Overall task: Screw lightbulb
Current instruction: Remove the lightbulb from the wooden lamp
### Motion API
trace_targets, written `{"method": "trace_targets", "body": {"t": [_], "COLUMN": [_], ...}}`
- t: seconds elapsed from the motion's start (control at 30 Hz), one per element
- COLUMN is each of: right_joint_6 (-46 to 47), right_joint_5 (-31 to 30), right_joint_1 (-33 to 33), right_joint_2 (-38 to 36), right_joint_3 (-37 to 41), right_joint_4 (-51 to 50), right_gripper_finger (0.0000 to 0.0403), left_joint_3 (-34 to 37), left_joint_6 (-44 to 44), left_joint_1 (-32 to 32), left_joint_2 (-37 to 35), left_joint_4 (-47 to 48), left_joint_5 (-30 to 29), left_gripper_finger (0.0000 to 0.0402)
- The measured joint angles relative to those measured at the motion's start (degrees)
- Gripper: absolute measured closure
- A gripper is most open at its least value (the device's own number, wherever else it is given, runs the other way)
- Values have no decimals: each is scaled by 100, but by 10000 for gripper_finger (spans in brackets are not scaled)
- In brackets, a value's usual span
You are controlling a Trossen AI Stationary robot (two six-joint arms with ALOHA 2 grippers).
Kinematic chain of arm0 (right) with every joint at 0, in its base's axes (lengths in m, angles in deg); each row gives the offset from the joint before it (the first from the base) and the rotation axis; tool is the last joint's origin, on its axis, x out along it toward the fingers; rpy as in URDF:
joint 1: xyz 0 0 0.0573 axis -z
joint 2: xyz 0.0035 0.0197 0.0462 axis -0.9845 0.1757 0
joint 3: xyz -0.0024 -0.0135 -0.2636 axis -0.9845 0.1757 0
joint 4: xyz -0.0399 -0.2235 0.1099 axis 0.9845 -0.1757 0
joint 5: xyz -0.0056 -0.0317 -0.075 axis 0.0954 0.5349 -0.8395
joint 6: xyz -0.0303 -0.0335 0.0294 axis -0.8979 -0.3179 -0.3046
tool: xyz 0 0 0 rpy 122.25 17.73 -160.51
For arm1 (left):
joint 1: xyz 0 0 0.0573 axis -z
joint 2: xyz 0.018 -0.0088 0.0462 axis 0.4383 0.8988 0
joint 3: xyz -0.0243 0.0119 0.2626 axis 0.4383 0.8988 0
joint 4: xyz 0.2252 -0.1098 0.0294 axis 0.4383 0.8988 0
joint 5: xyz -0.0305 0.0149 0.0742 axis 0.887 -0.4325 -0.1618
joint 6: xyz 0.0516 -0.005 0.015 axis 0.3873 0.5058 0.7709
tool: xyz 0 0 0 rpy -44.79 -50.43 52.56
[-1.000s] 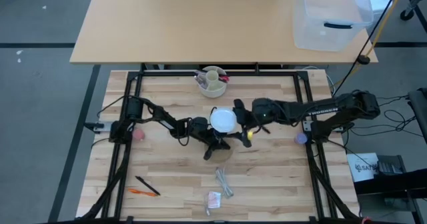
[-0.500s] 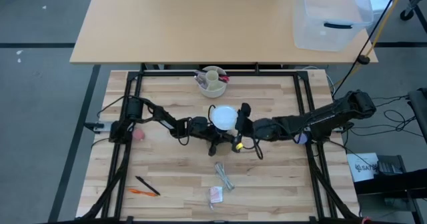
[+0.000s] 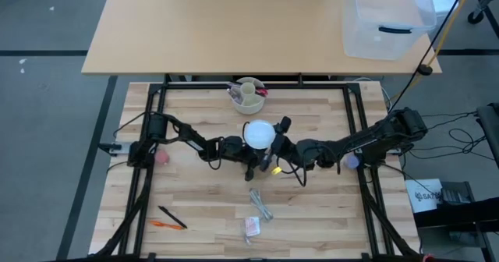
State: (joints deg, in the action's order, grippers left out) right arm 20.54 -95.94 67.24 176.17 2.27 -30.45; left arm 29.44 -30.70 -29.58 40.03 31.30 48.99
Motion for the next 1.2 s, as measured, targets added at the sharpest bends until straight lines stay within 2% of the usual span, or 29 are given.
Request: {"method": "trace_targets", "body": {"t": [0.13,0.43,0.67,0.97,1.2], "right_joint_6": [-74,113,234,385,292], "right_joint_5": [45,149,691,2100,3595], "right_joint_1": [0,0,103,533,1023], "right_joint_2": [-40,-59,-302,-634,-656], "right_joint_3": [2,2,2,2,-7], "right_joint_4": [10,-331,-894,-1570,-1662], "right_gripper_finger": [128,207,225,228,228], "left_joint_3": [0,-6,-15,-20,-13], "left_joint_6": [36,110,219,318,386], "left_joint_1": [14,18,18,23,23], "left_joint_2": [0,0,0,0,2], "left_joint_4": [-6,-5,17,28,39], "left_joint_5": [6,373,788,1300,1458], "left_gripper_finger": [379,379,379,379,379]}}
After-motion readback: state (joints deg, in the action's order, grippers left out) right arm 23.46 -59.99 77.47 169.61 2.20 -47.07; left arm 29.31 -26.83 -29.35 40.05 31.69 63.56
